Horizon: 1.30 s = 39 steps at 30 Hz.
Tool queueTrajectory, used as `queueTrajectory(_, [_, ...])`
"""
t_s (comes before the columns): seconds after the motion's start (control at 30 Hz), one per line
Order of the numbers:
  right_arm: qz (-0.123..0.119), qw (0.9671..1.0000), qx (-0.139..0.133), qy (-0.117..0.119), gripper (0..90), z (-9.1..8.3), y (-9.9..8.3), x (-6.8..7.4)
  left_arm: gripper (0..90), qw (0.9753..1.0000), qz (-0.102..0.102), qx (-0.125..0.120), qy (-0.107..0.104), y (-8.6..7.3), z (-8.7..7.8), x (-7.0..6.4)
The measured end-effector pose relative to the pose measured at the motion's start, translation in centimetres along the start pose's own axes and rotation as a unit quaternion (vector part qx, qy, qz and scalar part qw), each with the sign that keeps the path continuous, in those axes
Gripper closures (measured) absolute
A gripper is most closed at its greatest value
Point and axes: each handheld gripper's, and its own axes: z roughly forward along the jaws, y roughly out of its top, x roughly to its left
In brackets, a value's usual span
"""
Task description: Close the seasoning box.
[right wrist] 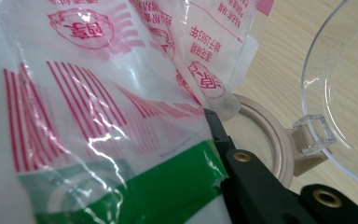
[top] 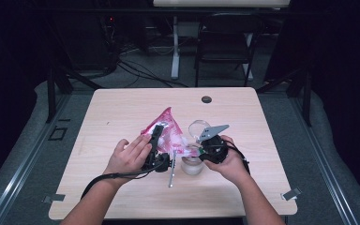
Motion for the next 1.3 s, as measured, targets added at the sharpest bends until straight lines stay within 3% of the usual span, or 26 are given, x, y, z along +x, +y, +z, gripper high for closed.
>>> queueTrajectory(1.3, [0.001, 1.0000, 0.001, -0.001, 90.0, 0.02, -0.07, -0.10, 69.1, 1.0000, 0.000, -0.003, 0.004, 0.15, -0.05, 0.13])
